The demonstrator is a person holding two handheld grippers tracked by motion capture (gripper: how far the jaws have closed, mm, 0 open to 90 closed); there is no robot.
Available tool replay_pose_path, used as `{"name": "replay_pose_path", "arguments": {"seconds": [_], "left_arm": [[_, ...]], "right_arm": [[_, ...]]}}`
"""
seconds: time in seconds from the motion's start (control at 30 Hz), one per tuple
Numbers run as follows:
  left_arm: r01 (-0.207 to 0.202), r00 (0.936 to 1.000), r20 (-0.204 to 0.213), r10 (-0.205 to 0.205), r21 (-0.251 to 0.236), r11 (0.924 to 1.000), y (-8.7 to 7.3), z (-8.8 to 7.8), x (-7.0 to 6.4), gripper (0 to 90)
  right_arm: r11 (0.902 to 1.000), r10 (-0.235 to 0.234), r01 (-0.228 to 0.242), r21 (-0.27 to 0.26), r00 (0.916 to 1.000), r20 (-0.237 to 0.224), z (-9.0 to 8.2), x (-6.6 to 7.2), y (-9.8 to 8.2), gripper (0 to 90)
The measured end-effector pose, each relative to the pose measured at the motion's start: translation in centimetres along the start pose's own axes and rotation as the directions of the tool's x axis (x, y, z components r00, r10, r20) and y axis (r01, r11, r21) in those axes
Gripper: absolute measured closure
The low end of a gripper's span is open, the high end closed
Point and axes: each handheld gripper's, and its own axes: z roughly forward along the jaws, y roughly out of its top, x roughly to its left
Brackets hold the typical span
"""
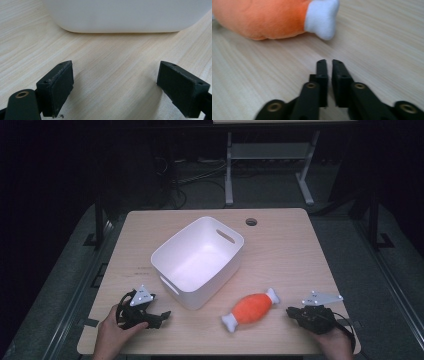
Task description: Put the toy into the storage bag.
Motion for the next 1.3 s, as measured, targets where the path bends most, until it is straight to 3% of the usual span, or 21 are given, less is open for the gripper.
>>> {"name": "replay_pose_path", "arguments": {"seconds": [0.37,1.3], "left_arm": [[0.000,1.0000,0.000,0.000,0.000,1.0000,0.0,0.0,0.0,12.9],[-0.001,1.0000,0.000,0.001,0.001,1.0000,0.0,0.0,0.0,12.9]], "right_arm": [[0.9995,-0.031,0.031,-0.008,0.9979,-0.056,0.5,0.6,0.4,89.6],[0.9981,-0.061,0.061,0.005,0.9967,-0.054,3.3,0.0,3.3,89.6]]}}
